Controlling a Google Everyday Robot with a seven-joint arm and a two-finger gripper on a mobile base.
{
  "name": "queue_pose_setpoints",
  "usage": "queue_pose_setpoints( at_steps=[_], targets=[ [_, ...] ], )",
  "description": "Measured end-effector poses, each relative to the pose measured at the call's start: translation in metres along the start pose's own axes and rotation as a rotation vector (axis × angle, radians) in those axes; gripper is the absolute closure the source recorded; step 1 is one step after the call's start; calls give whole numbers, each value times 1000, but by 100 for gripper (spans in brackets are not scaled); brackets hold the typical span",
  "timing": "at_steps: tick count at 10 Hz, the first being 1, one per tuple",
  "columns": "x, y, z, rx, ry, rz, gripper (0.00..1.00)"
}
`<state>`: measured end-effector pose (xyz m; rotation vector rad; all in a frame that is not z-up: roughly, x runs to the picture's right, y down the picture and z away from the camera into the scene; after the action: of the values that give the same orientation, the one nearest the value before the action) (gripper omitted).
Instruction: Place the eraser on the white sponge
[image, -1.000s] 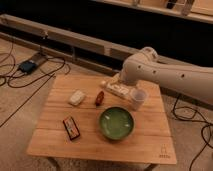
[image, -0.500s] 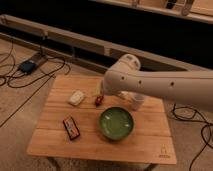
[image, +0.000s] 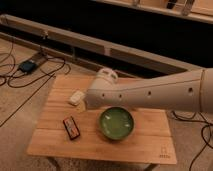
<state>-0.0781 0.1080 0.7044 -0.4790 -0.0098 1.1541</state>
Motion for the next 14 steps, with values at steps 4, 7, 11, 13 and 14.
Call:
queue_pose_setpoints(
  at_steps=[4,7,11,13,14],
  targets=[
    [36,52,15,-70,-19,-168,20],
    [53,72,25,-100,-34,-244,20],
    [47,60,52,24,50,-234,20],
    [36,67,71,95,121,-233,20],
    [32,72,77,112,142,-233,20]
  ],
)
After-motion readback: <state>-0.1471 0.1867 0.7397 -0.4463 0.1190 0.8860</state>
